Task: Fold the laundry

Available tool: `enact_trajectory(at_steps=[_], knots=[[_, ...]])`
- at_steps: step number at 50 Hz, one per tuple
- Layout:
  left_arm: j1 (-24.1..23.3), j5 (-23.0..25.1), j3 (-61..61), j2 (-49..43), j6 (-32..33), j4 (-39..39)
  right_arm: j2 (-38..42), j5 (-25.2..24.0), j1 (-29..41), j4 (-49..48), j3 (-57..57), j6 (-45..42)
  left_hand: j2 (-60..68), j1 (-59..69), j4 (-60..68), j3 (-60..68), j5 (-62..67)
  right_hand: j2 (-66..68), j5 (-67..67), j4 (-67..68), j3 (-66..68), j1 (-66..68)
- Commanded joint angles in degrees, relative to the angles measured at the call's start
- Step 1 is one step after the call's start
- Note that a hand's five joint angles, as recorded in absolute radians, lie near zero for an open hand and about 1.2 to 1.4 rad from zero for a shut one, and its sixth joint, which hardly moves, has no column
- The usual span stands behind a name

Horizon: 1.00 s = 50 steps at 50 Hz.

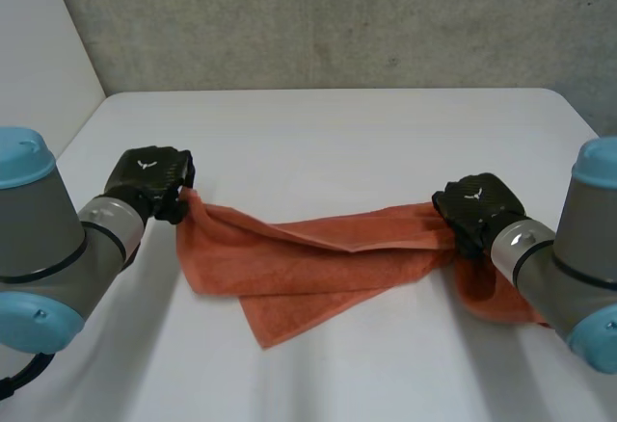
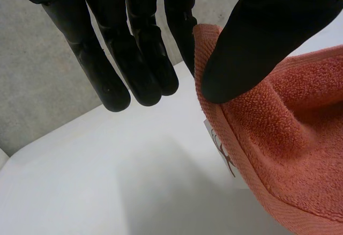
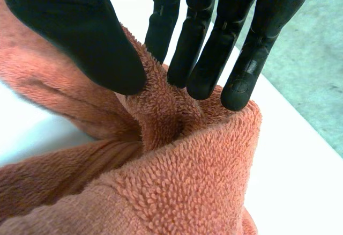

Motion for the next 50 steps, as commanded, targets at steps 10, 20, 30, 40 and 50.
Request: enact_trajectory(at_steps=[10, 20, 30, 40, 50], knots=[[-1.71, 0.33, 21.82, -8.25, 6.1, 0.09, 8.07, -2.71, -2.16, 17.69, -36.68, -2.59, 11.37, 15.72, 11.47, 11.6, 15.2, 12.79, 14.14, 11.97, 12.53, 24.76], [-1.62, 0.07, 34.33, -0.53, 3.47, 16.06, 1.67, -2.96, -3.39, -8.67, -47.33, 10.05, 11.37, 15.72, 11.47, 11.6, 15.2, 12.79, 14.14, 11.97, 12.53, 24.76], [-0.39, 4.81, 19.31, 3.0, 0.04, 16.61, -0.46, -16.76, -6.47, 11.17, -34.23, 10.15, 11.37, 15.72, 11.47, 11.6, 15.2, 12.79, 14.14, 11.97, 12.53, 24.76], [3.12, 7.54, -4.25, 1.42, 0.83, 15.21, 11.4, -15.72, -6.03, 29.63, -28.86, -3.19, 11.37, 15.72, 11.47, 11.6, 15.2, 12.79, 14.14, 11.97, 12.53, 24.76], [3.12, 7.45, -8.74, 0.36, 4.59, 7.93, 12.99, -11.94, -5.24, 23.15, -24.55, -1.63, 9.73, 14.08, 9.82, 9.96, 13.56, 12.79, 14.14, 11.97, 12.53, 24.76]])
